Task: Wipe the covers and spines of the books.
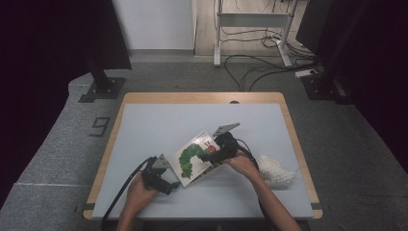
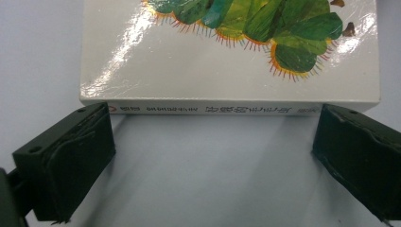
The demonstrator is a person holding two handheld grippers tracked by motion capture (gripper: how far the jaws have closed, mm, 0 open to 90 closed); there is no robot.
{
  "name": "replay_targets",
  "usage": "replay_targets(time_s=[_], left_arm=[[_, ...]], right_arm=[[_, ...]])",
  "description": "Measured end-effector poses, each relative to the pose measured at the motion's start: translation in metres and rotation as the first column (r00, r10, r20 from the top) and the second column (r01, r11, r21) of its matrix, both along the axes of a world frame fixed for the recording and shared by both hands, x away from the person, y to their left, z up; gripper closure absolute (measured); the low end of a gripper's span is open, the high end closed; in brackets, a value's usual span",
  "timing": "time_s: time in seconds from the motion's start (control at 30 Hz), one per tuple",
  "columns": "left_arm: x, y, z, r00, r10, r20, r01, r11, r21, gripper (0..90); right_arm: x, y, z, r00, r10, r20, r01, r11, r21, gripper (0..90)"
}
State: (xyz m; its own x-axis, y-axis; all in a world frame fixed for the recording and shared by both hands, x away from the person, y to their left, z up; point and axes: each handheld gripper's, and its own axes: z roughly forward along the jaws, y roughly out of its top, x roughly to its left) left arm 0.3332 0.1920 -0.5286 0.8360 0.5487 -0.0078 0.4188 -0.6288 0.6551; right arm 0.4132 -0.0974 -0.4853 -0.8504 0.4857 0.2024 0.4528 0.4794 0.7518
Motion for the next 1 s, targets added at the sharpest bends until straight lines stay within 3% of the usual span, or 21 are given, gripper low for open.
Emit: replay_targets(time_s=[0.1, 0.2, 0.43, 0.7, 0.87, 1.0], left_arm=[[0.0, 0.0, 0.0, 1.0, -0.001, 0.0, 0.001, 1.0, 0.001, 0.0], [-0.001, 0.0, 0.0, 1.0, 0.0, 0.002, 0.0, 1.0, 0.003, 0.0], [-0.003, -0.001, 0.0, 0.9997, 0.023, 0.004, -0.023, 0.9997, 0.007, 0.0], [-0.004, -0.001, 0.001, 0.9992, 0.039, -0.003, -0.039, 0.9992, 0.005, 0.0], [-0.004, -0.001, 0.002, 0.9984, 0.054, -0.013, -0.054, 0.9985, 0.006, 0.0], [-0.003, 0.002, 0.005, 0.9959, 0.072, -0.054, -0.074, 0.9971, -0.019, 0.8]], right_arm=[[0.003, -0.003, 0.001, 0.9994, 0.035, 0.003, -0.035, 0.999, -0.033, 17.1], [0.004, -0.007, 0.002, 0.9979, 0.065, 0.008, -0.064, 0.996, -0.061, 25.8], [0.004, -0.018, 0.008, 0.996, 0.089, -0.008, -0.089, 0.994, -0.069, 41.1], [-0.002, -0.024, 0.009, 0.9964, 0.085, -0.003, -0.085, 0.991, -0.104, 46.9], [-0.005, -0.029, 0.011, 0.9963, 0.086, 0.005, -0.085, 0.992, -0.088, 52.2], [-0.009, -0.031, 0.012, 0.9957, 0.091, 0.018, -0.088, 0.991, -0.101, 54.2]])
